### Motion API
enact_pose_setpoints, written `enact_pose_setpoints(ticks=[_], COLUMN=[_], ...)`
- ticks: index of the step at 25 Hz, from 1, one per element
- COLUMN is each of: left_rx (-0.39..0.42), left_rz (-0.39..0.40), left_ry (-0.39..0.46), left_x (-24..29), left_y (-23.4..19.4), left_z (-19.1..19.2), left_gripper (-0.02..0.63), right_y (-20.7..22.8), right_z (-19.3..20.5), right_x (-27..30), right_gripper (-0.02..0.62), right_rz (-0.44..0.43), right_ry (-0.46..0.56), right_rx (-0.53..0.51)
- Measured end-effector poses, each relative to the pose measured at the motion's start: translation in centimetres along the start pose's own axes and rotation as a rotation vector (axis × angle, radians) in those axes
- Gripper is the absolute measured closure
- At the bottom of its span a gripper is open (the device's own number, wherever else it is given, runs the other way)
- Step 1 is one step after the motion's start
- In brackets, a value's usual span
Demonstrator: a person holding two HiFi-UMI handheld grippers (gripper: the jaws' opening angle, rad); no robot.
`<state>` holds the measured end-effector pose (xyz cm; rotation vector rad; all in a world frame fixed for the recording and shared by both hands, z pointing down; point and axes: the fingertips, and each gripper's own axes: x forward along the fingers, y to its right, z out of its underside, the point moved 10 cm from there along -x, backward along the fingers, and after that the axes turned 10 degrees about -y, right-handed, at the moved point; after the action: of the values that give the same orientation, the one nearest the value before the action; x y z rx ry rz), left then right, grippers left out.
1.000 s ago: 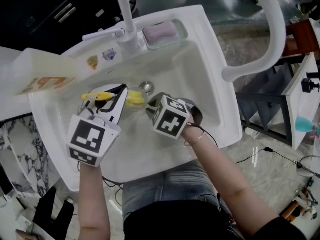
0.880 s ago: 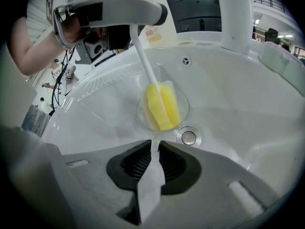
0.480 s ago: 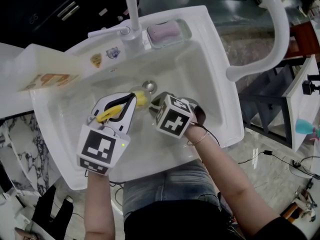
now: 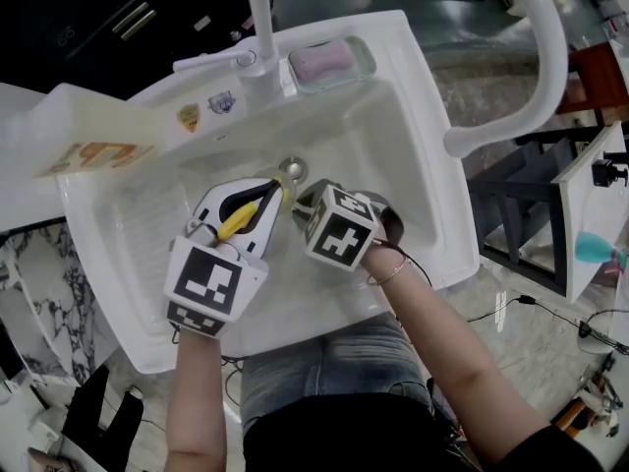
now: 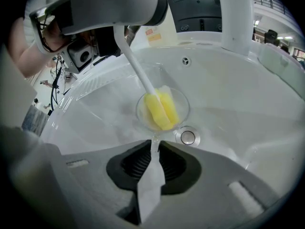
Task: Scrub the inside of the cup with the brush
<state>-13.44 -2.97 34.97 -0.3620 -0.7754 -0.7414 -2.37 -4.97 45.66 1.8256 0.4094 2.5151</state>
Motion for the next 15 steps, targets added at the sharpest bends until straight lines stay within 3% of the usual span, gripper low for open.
enact_pose_setpoints(ticks=[15], left_rx=[-0.023], left_rz=[-0.002], left_ry=[-0.011], left_x=[1.3], left_y=[-0.4], left_z=[0.1], left_gripper=[0.589], right_y=[-0.3], right_z=[0.0], right_x=[0.0], right_gripper=[0.531], right_rz=[0.044], right_ry=[0.01], right_rx=[-0.037])
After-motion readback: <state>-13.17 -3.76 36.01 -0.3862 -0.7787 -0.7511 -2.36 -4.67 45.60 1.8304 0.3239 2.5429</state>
